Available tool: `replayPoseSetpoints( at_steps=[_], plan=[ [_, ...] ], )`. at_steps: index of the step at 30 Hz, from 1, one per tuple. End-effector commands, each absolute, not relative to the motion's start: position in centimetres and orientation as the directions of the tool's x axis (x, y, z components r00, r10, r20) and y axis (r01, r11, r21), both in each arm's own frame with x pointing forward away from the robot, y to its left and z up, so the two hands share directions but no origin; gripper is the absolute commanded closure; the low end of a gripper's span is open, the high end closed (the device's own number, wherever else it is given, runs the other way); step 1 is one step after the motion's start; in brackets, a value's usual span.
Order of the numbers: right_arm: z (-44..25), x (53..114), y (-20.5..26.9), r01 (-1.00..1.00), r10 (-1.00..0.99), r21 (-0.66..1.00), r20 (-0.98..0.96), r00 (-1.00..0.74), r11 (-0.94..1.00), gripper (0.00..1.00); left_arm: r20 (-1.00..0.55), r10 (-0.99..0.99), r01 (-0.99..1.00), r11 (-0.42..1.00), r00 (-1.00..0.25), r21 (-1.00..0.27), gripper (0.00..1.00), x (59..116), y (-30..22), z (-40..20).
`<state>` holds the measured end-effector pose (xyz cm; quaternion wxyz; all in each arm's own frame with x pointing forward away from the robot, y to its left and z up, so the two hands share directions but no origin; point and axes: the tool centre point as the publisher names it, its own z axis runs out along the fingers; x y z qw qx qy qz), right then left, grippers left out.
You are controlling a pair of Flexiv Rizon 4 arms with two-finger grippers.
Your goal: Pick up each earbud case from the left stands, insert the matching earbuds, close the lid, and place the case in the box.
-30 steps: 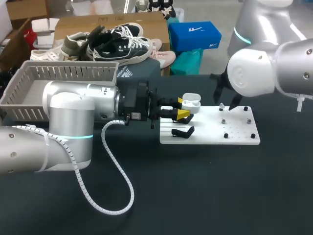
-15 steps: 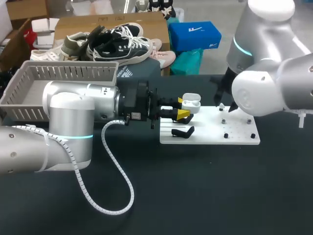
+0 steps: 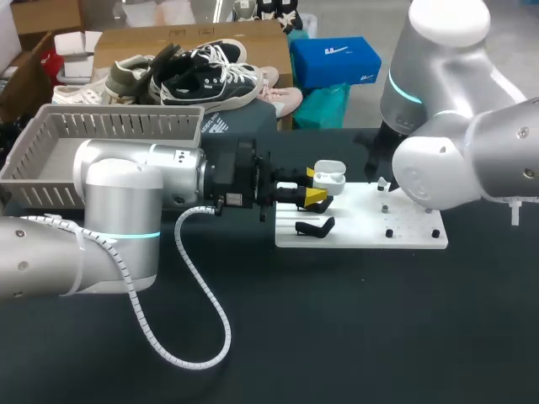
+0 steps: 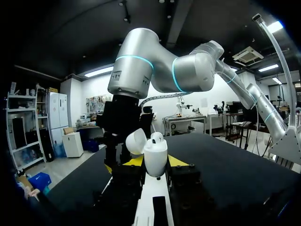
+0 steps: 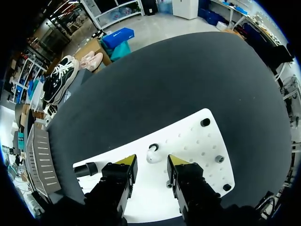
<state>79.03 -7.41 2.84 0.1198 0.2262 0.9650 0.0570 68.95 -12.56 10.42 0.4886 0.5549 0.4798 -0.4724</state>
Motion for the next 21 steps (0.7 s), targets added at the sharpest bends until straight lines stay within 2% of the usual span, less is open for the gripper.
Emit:
replayPoseSetpoints(
  at_steps=[1, 9, 17, 21],
  plan=[
    [2.72, 79.03, -7.19, 0.423, 0.448, 0.155, -0.206, -0.870, 0.893, 0.62, -0.993, 0.069, 0.994, -0.063, 0.094, 0.090, 1.00, 69.06, -12.60, 10.36],
    [2.52, 79.08, -7.30, 0.425, 0.449, 0.152, -0.199, -0.871, 0.892, 0.70, -0.993, 0.069, 0.994, -0.063, 0.094, 0.090, 1.00, 69.06, -12.60, 10.36],
    [2.52, 78.98, -7.34, 0.428, 0.450, 0.146, -0.199, -0.871, 0.892, 1.00, -0.993, 0.069, 0.994, -0.063, 0.094, 0.090, 1.00, 69.06, -12.60, 10.36],
    [2.47, 78.90, -7.41, 0.428, 0.450, 0.143, -0.197, -0.871, 0.892, 1.00, -0.993, 0.069, 0.994, -0.063, 0.094, 0.090, 1.00, 69.06, -12.60, 10.36]
  ],
)
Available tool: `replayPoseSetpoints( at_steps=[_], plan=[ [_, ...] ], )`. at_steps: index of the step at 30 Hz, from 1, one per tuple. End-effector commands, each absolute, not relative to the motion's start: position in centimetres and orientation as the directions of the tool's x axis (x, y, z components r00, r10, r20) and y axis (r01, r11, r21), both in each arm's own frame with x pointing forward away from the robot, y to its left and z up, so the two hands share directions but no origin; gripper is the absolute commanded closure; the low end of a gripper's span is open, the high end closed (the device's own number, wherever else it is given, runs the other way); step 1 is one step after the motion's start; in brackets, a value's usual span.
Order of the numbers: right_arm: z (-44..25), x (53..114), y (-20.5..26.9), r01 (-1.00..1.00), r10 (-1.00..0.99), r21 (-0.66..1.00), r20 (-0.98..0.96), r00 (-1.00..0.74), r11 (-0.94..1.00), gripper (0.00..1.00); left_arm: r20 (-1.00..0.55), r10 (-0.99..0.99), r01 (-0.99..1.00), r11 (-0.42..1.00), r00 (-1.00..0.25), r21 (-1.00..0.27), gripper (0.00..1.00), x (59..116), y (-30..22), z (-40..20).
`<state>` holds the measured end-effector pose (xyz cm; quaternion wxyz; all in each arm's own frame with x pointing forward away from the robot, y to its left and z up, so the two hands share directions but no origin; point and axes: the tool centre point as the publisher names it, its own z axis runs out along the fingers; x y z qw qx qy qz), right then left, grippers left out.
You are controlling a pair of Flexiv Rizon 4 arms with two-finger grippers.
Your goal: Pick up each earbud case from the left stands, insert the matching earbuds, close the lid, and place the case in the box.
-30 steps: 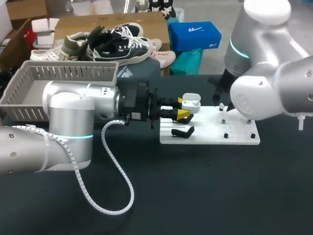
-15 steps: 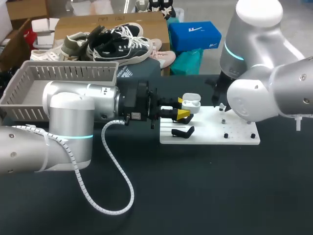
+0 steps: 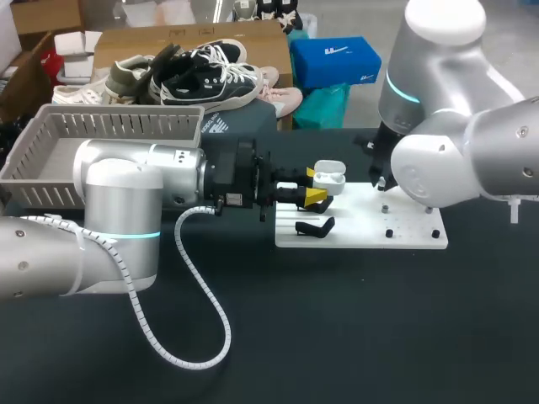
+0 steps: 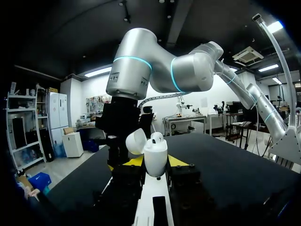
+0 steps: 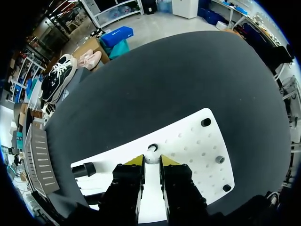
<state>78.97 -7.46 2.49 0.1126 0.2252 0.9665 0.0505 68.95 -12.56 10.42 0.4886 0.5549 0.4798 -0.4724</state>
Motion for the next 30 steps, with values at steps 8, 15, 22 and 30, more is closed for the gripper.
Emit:
replayPoseSetpoints(
  at_steps=[8, 15, 22, 30],
  plan=[
    [3.5, 78.4, -7.7, 0.435, 0.459, 0.155, -0.200, -0.866, 0.887, 1.00, -0.993, 0.069, 0.994, -0.063, 0.094, 0.090, 1.00, 69.1, -12.6, 10.4],
    [6.0, 77.2, -8.2, 0.435, 0.470, 0.191, -0.212, -0.857, 0.880, 1.00, -0.993, 0.069, 0.994, -0.063, 0.094, 0.090, 1.00, 69.1, -12.6, 10.4],
    [10.7, 75.7, -9.4, 0.421, 0.470, 0.232, -0.230, -0.852, 0.877, 1.00, -0.993, 0.069, 0.994, -0.063, 0.094, 0.090, 1.00, 69.1, -12.6, 10.4],
    [17.5, 73.1, -8.2, 0.262, 0.303, 0.231, -0.166, -0.938, 0.937, 1.00, -0.993, 0.069, 0.994, -0.063, 0.094, 0.090, 1.00, 69.1, -12.6, 10.4]
  ],
)
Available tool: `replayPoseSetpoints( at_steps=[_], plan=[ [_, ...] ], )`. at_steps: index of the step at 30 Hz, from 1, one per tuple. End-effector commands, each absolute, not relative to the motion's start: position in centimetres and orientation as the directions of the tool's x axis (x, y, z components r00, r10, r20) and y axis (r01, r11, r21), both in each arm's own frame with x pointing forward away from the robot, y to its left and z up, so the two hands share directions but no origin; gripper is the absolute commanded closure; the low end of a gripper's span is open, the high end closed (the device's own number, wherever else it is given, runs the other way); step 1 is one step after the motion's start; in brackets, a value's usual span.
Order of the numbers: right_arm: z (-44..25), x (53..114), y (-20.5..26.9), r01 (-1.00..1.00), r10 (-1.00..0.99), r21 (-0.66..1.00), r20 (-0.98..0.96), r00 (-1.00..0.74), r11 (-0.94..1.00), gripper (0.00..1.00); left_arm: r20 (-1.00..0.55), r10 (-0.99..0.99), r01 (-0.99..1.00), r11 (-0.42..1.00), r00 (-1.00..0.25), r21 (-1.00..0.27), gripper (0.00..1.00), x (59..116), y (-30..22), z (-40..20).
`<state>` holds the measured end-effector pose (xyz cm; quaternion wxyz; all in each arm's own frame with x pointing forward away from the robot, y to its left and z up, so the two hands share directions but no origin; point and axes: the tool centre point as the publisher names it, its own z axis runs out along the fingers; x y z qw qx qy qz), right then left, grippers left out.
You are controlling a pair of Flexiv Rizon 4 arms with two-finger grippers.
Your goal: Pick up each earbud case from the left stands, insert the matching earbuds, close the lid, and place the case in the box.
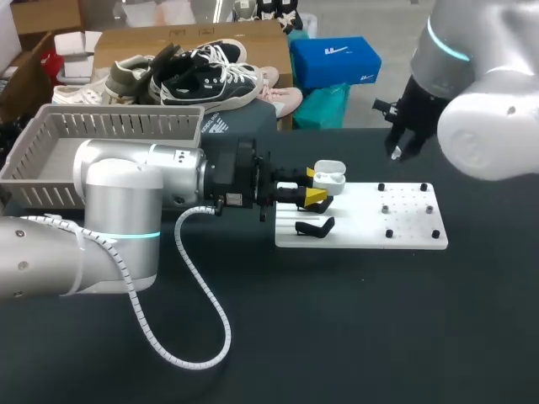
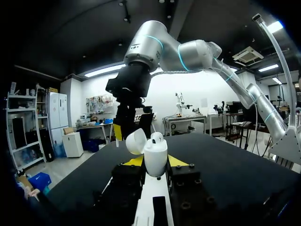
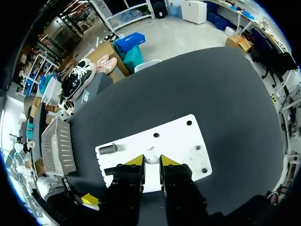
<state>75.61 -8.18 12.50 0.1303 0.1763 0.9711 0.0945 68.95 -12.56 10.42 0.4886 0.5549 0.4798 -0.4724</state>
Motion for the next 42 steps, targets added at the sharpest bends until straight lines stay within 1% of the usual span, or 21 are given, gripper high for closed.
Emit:
replayPoseSetpoints(
  at_steps=[1, 4, 8, 13, 17, 24, 32, 42],
  plan=[
    [18.2, 72.7, -7.9, 0.234, 0.272, 0.223, -0.155, -0.950, 0.946, 1.00, -0.993, 0.069, 0.994, -0.063, 0.094, 0.090, 1.00, 69.1, -12.6, 10.4],
    [19.8, 71.3, -6.6, 0.145, 0.169, 0.209, -0.102, -0.980, 0.967, 1.00, -0.993, 0.069, 0.994, -0.063, 0.094, 0.090, 1.00, 69.1, -12.6, 10.4],
    [21.0, 69.5, -4.8, 0.040, 0.059, 0.210, -0.085, -0.995, 0.977, 1.00, -0.993, 0.069, 0.994, -0.063, 0.094, 0.090, 1.00, 69.1, -12.6, 10.4],
    [21.5, 68.0, -2.9, -0.116, -0.111, 0.261, -0.035, -0.993, 0.958, 1.00, -0.993, 0.069, 0.994, -0.063, 0.094, 0.090, 1.00, 69.1, -12.6, 10.4],
    [21.3, 67.0, -1.5, -0.206, -0.202, 0.258, -0.042, -0.979, 0.944, 1.00, -0.993, 0.069, 0.994, -0.063, 0.094, 0.090, 1.00, 69.1, -12.6, 10.4],
    [20.6, 66.7, 0.4, -0.267, -0.260, 0.240, -0.063, -0.964, 0.933, 1.00, -0.993, 0.069, 0.994, -0.063, 0.094, 0.090, 1.00, 69.1, -12.6, 10.4],
    [20.4, 66.2, 2.6, -0.276, -0.261, 0.213, -0.097, -0.960, 0.937, 1.00, -0.993, 0.069, 0.994, -0.063, 0.094, 0.090, 1.00, 69.1, -12.6, 10.4],
    [19.2, 65.7, 3.2, -0.255, -0.239, 0.145, -0.122, -0.963, 0.956, 1.00, -0.993, 0.069, 0.994, -0.063, 0.094, 0.090, 1.00, 69.1, -12.6, 10.4]
  ],
)
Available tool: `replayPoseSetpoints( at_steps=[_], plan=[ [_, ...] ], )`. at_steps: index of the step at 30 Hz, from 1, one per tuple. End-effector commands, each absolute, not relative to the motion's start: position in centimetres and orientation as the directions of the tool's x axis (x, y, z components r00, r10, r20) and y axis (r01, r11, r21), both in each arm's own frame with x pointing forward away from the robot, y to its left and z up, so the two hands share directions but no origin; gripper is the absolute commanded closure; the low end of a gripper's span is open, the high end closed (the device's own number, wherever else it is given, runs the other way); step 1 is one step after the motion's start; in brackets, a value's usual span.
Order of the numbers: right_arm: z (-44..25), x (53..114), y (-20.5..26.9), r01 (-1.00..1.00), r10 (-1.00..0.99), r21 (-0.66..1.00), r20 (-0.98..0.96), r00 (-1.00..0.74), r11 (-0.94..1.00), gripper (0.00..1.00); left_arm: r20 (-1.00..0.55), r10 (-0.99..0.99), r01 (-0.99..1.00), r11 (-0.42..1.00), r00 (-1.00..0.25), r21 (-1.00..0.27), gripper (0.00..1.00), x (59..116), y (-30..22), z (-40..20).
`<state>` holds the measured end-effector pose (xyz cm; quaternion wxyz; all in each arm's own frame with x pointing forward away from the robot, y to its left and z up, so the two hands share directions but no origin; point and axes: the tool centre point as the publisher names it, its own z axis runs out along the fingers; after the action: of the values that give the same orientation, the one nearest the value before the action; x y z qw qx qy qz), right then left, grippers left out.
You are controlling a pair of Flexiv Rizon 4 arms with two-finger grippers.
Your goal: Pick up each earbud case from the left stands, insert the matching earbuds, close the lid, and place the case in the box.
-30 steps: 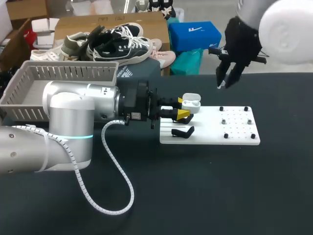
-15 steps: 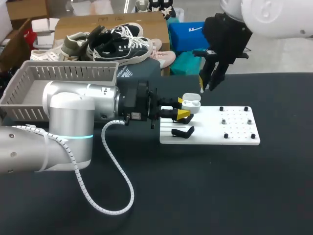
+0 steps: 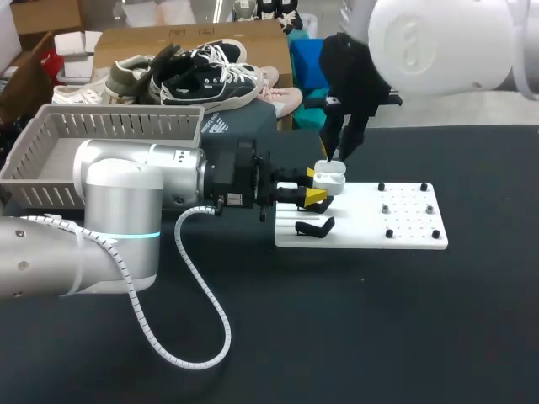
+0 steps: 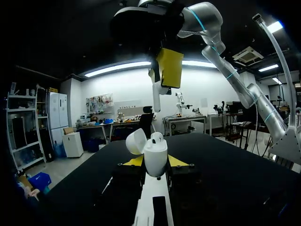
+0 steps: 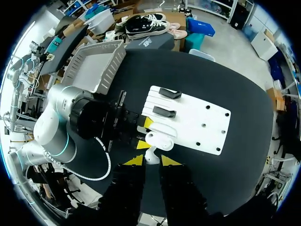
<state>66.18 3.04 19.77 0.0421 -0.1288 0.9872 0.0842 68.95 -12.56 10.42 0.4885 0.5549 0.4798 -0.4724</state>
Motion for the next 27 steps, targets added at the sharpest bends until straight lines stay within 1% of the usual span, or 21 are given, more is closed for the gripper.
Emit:
replayPoseSetpoints(
  at_steps=[1, 27],
  plan=[
    [19.11, 65.67, 3.21, -0.254, -0.238, 0.144, -0.121, -0.964, 0.956, 1.00, -0.993, 0.069, 0.994, -0.063, 0.094, 0.090, 1.00, 69.06, -12.60, 10.36],
    [18.66, 66.20, 3.96, -0.254, -0.237, 0.150, -0.121, -0.964, 0.956, 1.00, -0.993, 0.069, 0.994, -0.063, 0.094, 0.090, 1.00, 69.06, -12.60, 10.36]
  ],
)
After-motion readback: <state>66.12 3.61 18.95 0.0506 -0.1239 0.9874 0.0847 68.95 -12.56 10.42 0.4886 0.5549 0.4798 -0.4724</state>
